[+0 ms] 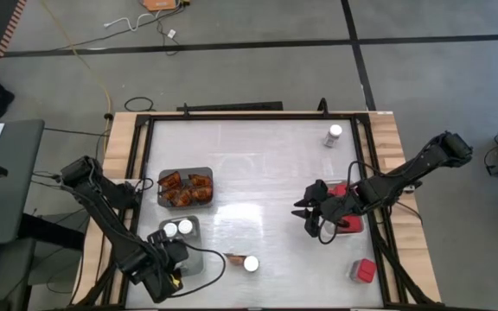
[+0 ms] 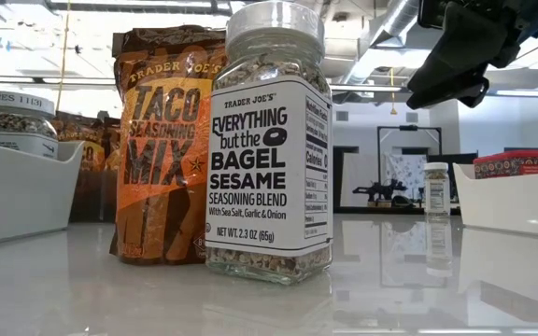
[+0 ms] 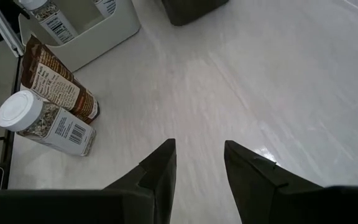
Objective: Sort spices by type
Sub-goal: Adjust the white spice bottle inside the gray bin
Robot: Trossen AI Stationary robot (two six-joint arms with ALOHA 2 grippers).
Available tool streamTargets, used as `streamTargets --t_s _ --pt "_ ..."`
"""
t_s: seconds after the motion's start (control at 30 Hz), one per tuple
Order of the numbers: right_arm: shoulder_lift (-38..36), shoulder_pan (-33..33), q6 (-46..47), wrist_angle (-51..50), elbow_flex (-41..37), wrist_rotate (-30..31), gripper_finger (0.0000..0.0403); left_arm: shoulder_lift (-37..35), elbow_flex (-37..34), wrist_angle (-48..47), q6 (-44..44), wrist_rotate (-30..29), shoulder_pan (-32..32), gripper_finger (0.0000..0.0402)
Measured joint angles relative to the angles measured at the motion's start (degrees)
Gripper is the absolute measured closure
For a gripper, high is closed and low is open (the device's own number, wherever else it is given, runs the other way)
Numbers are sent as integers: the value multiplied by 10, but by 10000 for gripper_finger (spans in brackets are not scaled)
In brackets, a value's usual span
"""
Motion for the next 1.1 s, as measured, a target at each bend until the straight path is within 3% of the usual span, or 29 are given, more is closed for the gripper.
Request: streamTargets --t_s 0.1,0.57,1.1 --pt "0 0 3 0 0 0 241 0 0 -4 11 1 1 202" --pt "0 -3 18 0 0 0 241 -45 -1 -96 38 -20 9 203" --pt "0 -15 24 1 0 0 241 -49 -56 -27 97 -22 43 202"
